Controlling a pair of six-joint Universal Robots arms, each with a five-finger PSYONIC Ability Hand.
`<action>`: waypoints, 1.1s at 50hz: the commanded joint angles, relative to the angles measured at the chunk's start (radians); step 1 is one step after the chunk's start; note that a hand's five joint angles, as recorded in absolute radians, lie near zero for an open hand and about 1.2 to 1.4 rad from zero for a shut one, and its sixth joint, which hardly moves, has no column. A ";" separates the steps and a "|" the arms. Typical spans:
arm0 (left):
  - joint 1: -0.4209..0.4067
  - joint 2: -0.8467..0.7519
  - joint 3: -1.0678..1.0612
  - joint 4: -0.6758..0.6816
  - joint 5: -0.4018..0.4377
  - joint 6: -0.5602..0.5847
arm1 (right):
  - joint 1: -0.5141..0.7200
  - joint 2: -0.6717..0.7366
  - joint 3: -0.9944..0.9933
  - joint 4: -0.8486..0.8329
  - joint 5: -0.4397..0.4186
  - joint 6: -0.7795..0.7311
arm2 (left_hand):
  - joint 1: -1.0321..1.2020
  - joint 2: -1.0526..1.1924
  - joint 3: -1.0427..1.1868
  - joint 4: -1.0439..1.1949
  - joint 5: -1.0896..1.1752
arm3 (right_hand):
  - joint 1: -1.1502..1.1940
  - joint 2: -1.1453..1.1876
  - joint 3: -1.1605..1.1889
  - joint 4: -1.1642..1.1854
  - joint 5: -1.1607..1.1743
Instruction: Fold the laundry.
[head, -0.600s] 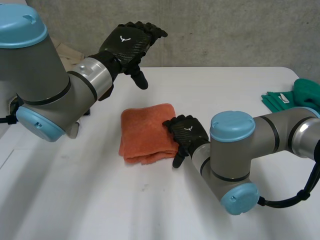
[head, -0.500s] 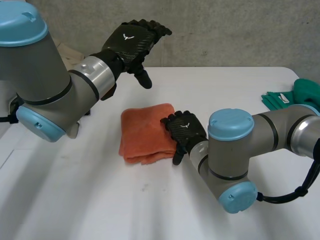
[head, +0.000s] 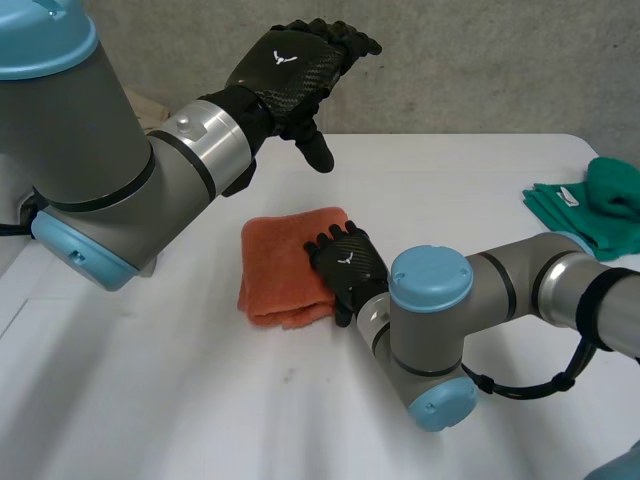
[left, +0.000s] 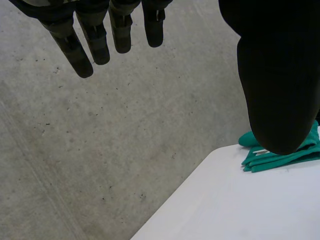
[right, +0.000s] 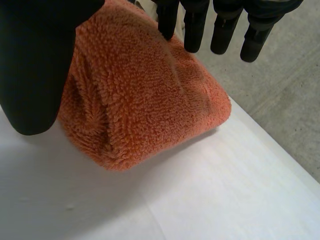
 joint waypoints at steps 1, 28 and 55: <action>0.004 -0.006 0.000 0.001 0.000 0.000 | 0.007 0.041 -0.033 -0.058 -0.007 -0.044 | -0.013 -0.026 -0.036 -0.022 -0.046 | 0.143 0.128 0.129 0.138 0.124; 0.031 0.003 0.000 -0.001 0.000 -0.037 | -0.084 0.075 -0.295 -0.307 -0.044 -0.082 | -0.013 -0.026 -0.036 -0.022 -0.046 | 1.160 1.145 1.145 1.154 1.140; 0.043 0.022 -0.009 -0.004 0.003 -0.083 | -0.815 0.291 -0.768 -0.365 -0.338 0.206 | -0.013 -0.026 -0.036 -0.022 -0.046 | 1.160 1.145 1.145 1.154 1.140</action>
